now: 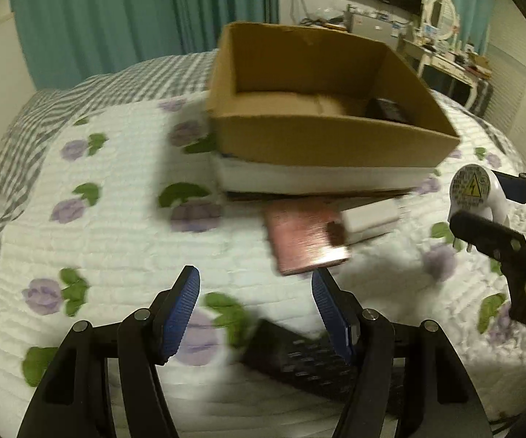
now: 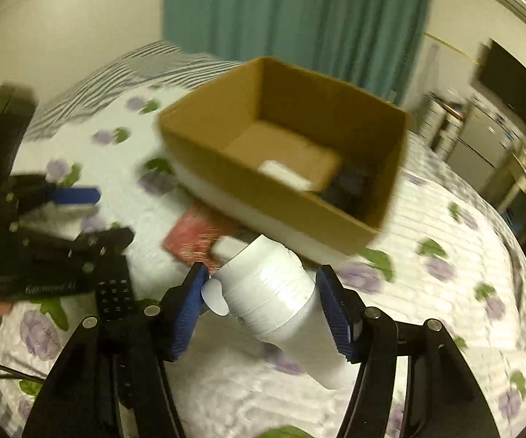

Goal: Organize rigid objects
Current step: 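Grasp the white hair dryer with the right tool, then grasp the white cylindrical item with the left tool while the right tool holds the dryer, then lower both items into the box and open both tools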

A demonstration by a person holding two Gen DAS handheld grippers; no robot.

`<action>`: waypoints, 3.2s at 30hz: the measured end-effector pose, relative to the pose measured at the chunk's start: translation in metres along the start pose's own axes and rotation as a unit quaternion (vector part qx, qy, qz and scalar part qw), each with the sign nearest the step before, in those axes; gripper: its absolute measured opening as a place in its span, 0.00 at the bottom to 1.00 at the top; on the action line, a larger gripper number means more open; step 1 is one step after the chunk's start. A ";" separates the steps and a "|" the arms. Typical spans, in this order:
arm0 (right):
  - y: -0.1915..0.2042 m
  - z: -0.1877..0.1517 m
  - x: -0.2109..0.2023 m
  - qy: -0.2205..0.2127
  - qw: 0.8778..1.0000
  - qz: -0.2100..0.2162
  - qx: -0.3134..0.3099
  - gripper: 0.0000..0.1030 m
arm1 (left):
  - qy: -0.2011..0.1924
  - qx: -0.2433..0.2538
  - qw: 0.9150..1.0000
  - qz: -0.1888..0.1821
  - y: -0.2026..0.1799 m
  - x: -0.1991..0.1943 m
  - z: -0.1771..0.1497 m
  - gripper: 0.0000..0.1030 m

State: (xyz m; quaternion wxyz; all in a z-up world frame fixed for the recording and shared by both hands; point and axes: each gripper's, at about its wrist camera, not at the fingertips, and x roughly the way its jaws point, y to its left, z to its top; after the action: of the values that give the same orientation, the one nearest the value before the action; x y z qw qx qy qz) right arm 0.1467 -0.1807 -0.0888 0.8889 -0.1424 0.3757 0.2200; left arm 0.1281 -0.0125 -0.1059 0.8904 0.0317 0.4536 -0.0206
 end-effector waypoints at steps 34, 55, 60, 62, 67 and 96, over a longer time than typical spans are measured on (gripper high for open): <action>-0.057 -0.014 -0.006 0.000 0.995 -0.026 0.091 0.59 | 0.001 0.010 0.995 -0.096 -0.069 0.037 0.032 0.53; -0.057 0.113 -0.072 -0.118 0.992 -0.027 0.032 0.59 | -0.124 0.012 0.989 -0.075 -0.010 -0.049 0.140 0.53; -0.066 0.146 -0.042 -0.129 0.991 -0.020 0.022 0.59 | -0.113 0.030 0.992 -0.054 -0.008 -0.001 0.164 0.53; -0.073 0.150 -0.024 -0.125 0.992 -0.013 0.028 0.59 | -0.103 0.040 0.993 -0.048 -0.010 0.016 0.166 0.53; -0.091 0.149 0.025 -0.097 0.994 0.003 0.053 0.59 | -0.083 0.057 0.994 -0.041 -0.013 0.054 0.163 0.54; -0.079 0.147 0.080 -0.078 0.995 0.004 0.056 0.59 | -0.117 0.019 0.993 -0.021 0.016 0.007 0.146 0.60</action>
State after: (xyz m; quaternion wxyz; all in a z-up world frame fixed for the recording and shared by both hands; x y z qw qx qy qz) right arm 0.3247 -0.1641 -0.0408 0.9210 -0.0733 0.3179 0.2128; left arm 0.2512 -0.0079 -0.0250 0.9359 0.0369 0.3467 -0.0514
